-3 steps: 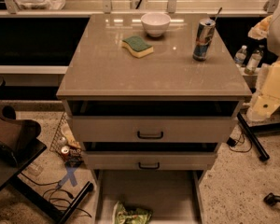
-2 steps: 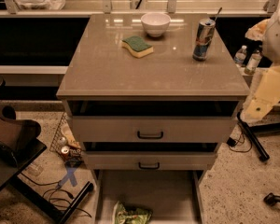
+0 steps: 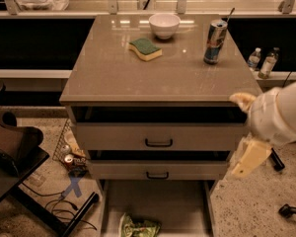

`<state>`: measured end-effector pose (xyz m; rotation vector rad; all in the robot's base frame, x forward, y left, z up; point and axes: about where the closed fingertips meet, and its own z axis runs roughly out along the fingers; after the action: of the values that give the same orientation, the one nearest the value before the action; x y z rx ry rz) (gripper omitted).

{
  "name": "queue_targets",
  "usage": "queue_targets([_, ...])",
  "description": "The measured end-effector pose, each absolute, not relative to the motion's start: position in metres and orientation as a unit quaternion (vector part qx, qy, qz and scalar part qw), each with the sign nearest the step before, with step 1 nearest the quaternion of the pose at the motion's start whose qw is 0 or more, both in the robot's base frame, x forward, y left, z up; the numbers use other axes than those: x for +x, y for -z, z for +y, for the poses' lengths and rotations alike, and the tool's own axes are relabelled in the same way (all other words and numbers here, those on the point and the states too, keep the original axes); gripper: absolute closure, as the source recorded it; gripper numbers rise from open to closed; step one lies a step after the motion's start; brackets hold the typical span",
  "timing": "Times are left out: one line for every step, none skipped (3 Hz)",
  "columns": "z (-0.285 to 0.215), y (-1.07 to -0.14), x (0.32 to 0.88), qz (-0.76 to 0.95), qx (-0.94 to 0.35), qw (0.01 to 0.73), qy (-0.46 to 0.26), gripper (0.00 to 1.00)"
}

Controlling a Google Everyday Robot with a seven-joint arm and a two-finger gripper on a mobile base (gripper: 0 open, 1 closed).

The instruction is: Pick green jalapeno chip bag from bottom drawer and place on counter

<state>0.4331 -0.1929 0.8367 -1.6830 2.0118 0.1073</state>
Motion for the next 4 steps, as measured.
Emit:
queue_targets([-0.184,-0.764,0.437,0.720,-0.617,0.306,-0.081,0.00])
queue_targets([-0.188,-0.746,0.461,0.703,-0.617,0.349,-0.056,0.00])
queue_targets([-0.188,-0.744,0.461,0.703,-0.617,0.349,-0.057,0.00])
queue_targets([-0.189,-0.690,0.461,0.707,-0.614,0.346,-0.064,0.00])
